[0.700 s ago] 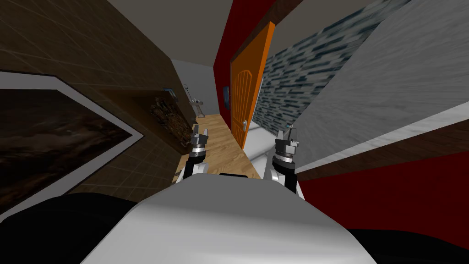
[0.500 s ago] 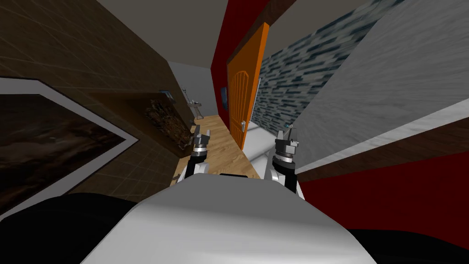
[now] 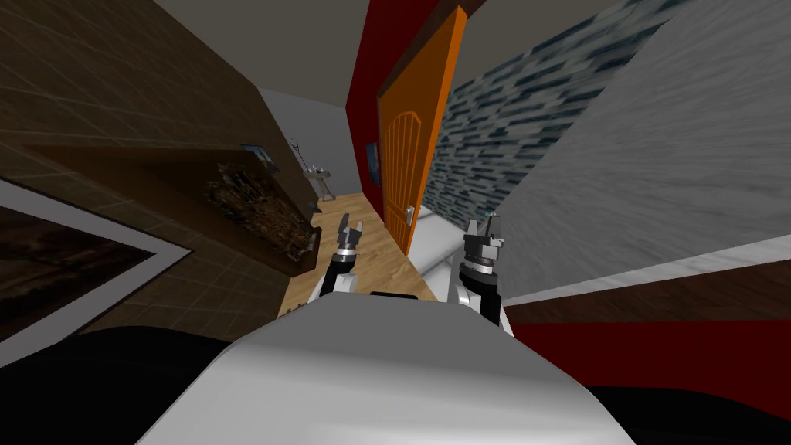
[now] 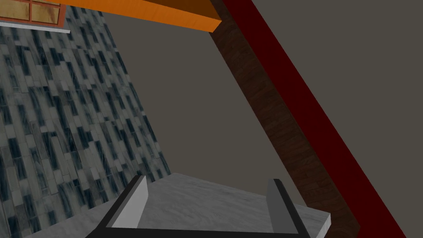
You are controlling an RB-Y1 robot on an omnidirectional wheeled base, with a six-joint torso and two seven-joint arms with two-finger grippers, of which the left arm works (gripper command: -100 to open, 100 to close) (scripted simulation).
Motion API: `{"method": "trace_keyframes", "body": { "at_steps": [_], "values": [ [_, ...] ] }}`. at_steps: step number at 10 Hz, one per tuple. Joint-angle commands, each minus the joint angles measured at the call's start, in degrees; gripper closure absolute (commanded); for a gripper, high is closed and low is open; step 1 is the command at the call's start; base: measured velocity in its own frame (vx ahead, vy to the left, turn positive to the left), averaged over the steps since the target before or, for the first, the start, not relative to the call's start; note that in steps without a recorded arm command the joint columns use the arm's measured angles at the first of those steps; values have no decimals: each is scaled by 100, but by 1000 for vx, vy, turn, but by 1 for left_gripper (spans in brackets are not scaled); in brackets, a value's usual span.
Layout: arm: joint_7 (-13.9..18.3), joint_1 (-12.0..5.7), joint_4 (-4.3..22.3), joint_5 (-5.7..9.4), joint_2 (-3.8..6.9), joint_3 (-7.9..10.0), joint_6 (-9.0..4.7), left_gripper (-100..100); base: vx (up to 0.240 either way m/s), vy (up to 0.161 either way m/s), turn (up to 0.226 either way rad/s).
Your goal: Push the door open
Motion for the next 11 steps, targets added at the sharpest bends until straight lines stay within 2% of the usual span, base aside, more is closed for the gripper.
{"method": "trace_keyframes", "body": {
  "at_steps": [1, 4, 8, 9, 11],
  "values": [
    [2, -90, 168, -12, 36, -65, 7, -100, 101, 46, -70],
    [21, -303, 572, -47, 151, -290, 82, -100, 132, 61, -147],
    [38, -489, 926, -77, 242, -487, 149, -100, 110, 66, -101],
    [46, -588, 1113, -93, 285, -591, 184, -100, 137, 77, -176],
    [55, -686, 1300, -109, 329, -695, 219, -100, 106, 77, -134]
  ]
}}
